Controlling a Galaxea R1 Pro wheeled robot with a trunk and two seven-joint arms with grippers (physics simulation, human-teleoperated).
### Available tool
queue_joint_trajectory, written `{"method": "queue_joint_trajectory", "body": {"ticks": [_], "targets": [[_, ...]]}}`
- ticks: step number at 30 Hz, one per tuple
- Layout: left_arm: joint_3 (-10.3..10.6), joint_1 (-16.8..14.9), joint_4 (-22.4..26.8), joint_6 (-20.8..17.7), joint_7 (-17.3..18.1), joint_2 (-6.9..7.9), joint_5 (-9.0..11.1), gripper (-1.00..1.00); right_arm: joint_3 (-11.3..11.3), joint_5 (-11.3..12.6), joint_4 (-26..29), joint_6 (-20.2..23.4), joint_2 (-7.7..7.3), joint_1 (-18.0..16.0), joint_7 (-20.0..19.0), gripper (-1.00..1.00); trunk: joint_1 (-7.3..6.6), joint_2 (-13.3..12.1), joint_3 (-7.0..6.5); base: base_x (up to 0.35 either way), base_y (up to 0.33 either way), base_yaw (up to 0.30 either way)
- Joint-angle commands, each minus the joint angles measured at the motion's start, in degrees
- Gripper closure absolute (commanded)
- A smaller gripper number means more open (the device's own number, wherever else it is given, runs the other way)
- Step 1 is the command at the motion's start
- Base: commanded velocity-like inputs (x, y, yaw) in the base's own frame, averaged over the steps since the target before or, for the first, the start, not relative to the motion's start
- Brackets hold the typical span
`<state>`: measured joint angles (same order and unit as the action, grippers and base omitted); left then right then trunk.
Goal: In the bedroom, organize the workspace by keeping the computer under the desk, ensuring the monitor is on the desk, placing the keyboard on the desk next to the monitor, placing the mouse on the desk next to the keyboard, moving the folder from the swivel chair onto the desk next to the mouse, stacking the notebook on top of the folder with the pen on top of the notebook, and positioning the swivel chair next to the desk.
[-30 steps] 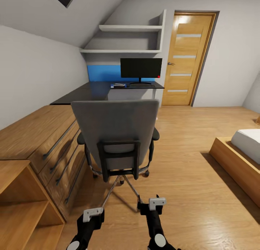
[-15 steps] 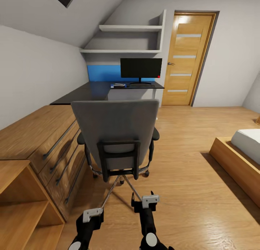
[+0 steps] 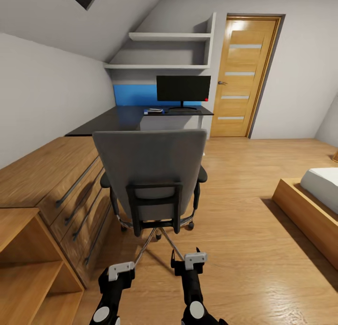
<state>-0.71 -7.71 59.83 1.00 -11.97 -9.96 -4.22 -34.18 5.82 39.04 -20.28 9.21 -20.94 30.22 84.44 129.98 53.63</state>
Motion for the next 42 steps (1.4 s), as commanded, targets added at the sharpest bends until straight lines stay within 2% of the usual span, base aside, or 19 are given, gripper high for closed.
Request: {"method": "queue_joint_trajectory", "body": {"ticks": [1, 12, 20, 31, 42], "targets": [[-0.04, -0.02, 0.01, 0.13, -0.16, -0.04, -0.44, -1.0, -0.35, 0.58, -0.06, -0.48, -0.1, -0.07, 0.2, -1.0, -0.01, 0.02, 0.05, 0.0, 0.0, 0.0], [0.09, -0.02, -0.13, 0.31, -0.1, -0.04, -0.43, -1.0, -0.61, 0.32, -0.68, -4.4, -0.53, -0.07, -0.12, -1.0, -0.01, 0.02, 0.05, 0.024, 0.0, 0.0], [0.14, -0.03, -1.29, 0.32, -0.04, -0.04, -0.49, -1.0, -0.62, 0.33, -0.8, -4.83, -0.67, -0.07, -0.15, -1.0, -0.01, 0.02, 0.05, 0.216, 0.0, 0.0], [0.54, -0.03, -2.11, 0.32, -0.07, -0.04, -0.45, -1.0, -0.64, 0.25, -2.69, -5.22, -0.69, -0.07, -0.16, -1.0, -0.01, 0.02, 0.05, 0.09, 0.0, 0.0], [0.6, -0.03, -2.17, 0.35, -0.05, -0.04, -0.47, -1.0, -0.79, 0.3, -3.4, -5.29, -0.61, -0.07, -0.16, -1.0, -0.01, 0.02, 0.05, 0.24, 0.0, 0.0]]}}
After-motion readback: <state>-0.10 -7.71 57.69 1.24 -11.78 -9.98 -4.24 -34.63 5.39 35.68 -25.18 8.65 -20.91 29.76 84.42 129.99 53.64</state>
